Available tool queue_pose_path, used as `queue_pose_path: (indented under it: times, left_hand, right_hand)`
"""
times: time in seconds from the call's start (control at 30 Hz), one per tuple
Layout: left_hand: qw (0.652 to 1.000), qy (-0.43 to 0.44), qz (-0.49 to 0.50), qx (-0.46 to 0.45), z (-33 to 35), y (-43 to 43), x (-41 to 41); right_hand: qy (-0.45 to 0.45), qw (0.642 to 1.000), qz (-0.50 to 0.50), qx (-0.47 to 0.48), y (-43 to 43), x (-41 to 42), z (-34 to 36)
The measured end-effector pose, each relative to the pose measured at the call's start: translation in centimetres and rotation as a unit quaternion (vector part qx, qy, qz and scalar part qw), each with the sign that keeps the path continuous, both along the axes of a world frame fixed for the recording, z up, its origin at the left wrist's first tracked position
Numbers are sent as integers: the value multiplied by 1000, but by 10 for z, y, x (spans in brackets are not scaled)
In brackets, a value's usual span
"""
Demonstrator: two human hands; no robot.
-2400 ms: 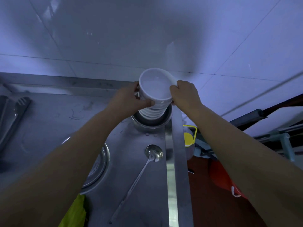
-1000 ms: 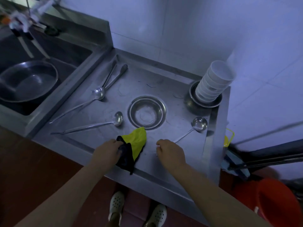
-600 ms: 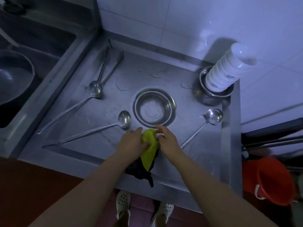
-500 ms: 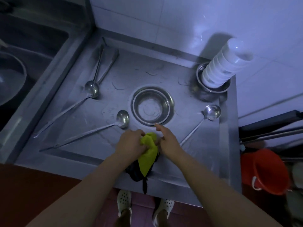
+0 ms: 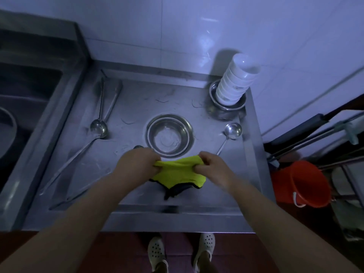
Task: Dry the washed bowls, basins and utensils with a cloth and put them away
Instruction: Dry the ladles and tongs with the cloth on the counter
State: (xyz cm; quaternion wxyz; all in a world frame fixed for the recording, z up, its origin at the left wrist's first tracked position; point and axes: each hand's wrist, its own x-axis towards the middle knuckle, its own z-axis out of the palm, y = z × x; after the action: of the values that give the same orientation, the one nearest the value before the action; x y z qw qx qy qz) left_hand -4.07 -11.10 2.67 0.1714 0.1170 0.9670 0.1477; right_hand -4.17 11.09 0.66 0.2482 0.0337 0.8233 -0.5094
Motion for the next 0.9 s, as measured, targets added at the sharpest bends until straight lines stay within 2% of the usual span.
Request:
queue_pose_path:
  times: [0.1,0.17,0.23,0.27,0.33,0.4,0.5,0.6,0.67,0.77,0.9]
  left_hand:
    - [999,35,-8,5,22,-1,-1]
    - [995,69,4,68,24,-3,3]
    - [987,115,-20,110,13,-7,10]
    - [988,109,-49,97,6,-10,15]
    - [990,74,-118,35,-17,-18,26]
    - [990,43,-137,11,-46,-32,37]
    - [997,8,-67,41,-72,-47,48]
    - [997,30,11,68,-77,-49,49]
    - [995,31,54,80,-79,-50,51]
    - [990,32,103,88,-87,-58,57]
    - [988,47,130,62,-94,-74,62]
  right_hand:
    - [91,995,-9,33,8,4,21]
    - [147,987,-37,46,11,12,29]
    - [191,979,-21,74,13,25,31]
    - [190,977,17,94,14,33,25]
    - [122,977,113,130,13,53,10]
    - [90,979,124,134,13,69,-15]
    - [110,972,80,194,2,80,-56]
    - [12,943,138,301,-42,80,-98]
    - [-14,927,117,356,-78,71,-118]
    - [36,904,95,415,-118,36,-142]
    - [136,868,145,454,-144,-3,-160]
